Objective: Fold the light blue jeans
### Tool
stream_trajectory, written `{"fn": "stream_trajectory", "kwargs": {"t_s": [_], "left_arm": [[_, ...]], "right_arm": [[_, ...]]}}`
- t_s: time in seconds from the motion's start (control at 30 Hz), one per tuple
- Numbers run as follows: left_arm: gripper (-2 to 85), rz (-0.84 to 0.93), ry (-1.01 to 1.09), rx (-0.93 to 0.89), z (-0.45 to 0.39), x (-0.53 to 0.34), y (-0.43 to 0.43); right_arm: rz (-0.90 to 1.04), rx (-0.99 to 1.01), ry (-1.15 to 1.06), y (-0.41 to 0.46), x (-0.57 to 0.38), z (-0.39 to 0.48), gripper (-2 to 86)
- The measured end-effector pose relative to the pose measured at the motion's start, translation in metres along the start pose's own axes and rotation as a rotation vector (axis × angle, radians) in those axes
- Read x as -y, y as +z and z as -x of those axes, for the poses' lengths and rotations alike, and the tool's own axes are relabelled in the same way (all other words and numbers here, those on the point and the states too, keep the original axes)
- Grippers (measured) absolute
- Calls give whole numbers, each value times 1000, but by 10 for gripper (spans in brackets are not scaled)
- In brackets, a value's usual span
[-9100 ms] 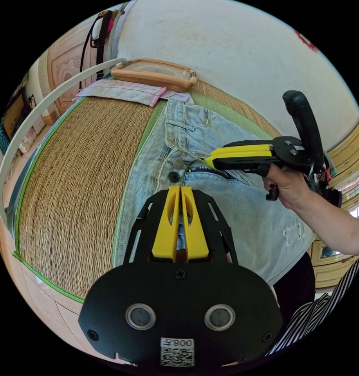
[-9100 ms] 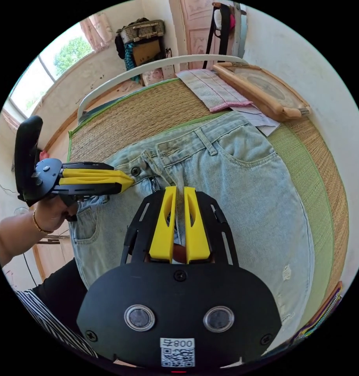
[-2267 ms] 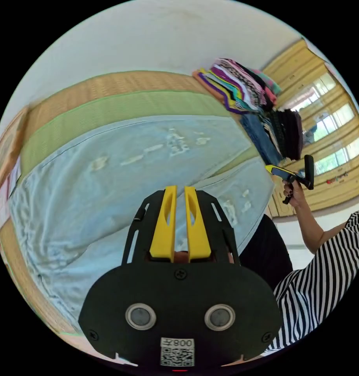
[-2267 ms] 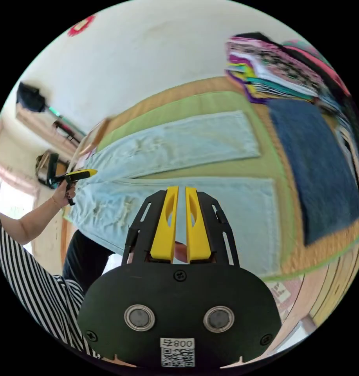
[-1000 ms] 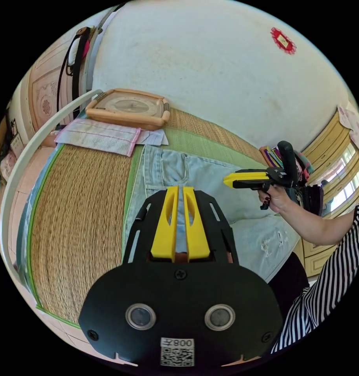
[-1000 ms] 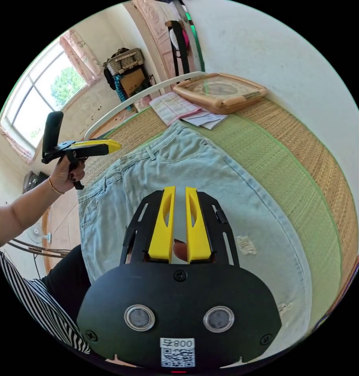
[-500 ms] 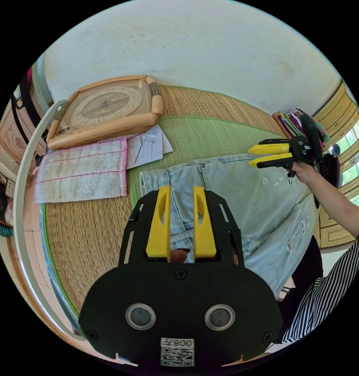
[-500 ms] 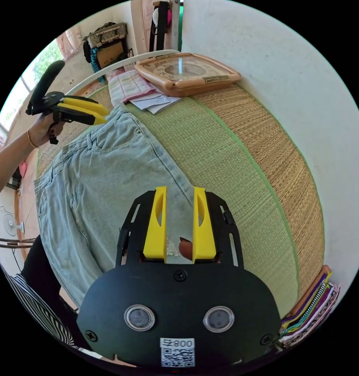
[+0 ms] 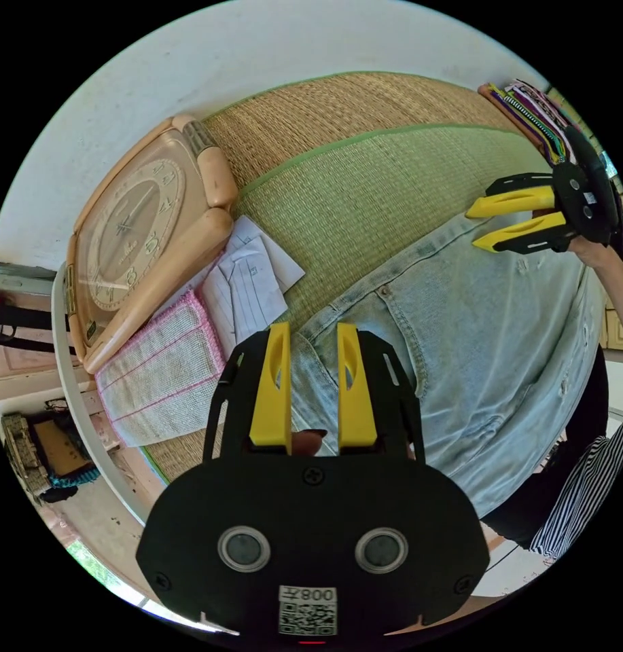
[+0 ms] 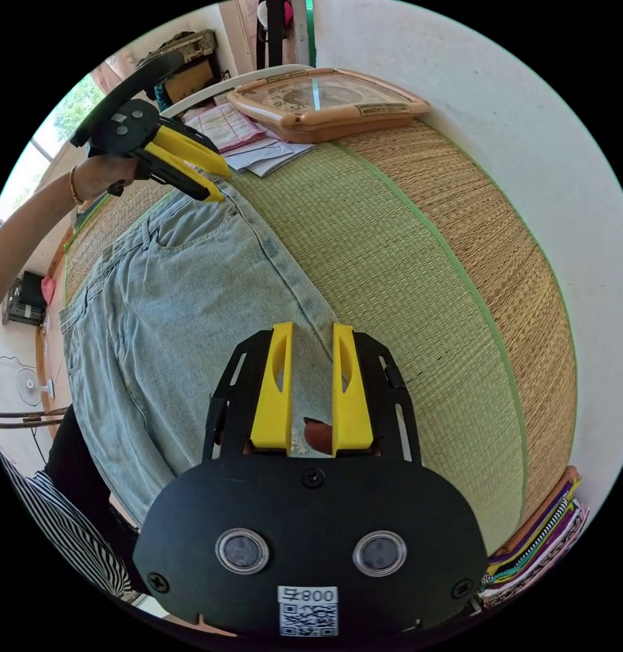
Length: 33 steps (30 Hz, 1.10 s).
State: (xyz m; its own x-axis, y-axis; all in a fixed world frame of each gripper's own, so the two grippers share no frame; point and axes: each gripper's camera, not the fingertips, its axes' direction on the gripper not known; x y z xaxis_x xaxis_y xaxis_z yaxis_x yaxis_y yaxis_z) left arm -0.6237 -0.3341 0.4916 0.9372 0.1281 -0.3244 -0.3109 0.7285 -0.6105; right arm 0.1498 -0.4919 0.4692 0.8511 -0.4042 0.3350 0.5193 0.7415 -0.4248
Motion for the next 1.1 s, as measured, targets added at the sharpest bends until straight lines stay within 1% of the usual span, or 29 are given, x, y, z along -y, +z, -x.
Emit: {"fn": "stream_trajectory", "kwargs": {"t_s": [0.07, 0.13, 0.27, 0.33, 0.43, 0.57, 0.7, 0.9, 1.1], "left_arm": [[104, 4, -26, -52, 5, 6, -6], [104, 15, -27, -56, 3, 12, -10], [110, 46, 63, 38, -16, 25, -21], [112, 60, 83, 58, -21, 30, -25], [111, 87, 96, 40, -24, 35, -29], [81, 92, 109, -42, -31, 34, -34], [49, 98, 94, -43, -41, 28, -42], [33, -1, 79, 1, -63, -5, -73], [30, -109, 83, 74, -93, -57, -112]], "right_arm": [[2, 1, -3, 0, 2, 0, 91], [-2, 0, -1, 0, 2, 0, 90], [-20, 7, 7, 0, 0, -2, 86], [-27, 14, 16, 1, -2, -4, 85], [-37, 21, 24, 1, -5, -6, 83], [-44, 28, 40, 2, -9, -7, 79], [-45, 37, 60, 2, -13, -8, 64], [-39, 73, 85, -3, -24, -5, 31], [-127, 53, 78, -40, -48, 14, 23]]}}
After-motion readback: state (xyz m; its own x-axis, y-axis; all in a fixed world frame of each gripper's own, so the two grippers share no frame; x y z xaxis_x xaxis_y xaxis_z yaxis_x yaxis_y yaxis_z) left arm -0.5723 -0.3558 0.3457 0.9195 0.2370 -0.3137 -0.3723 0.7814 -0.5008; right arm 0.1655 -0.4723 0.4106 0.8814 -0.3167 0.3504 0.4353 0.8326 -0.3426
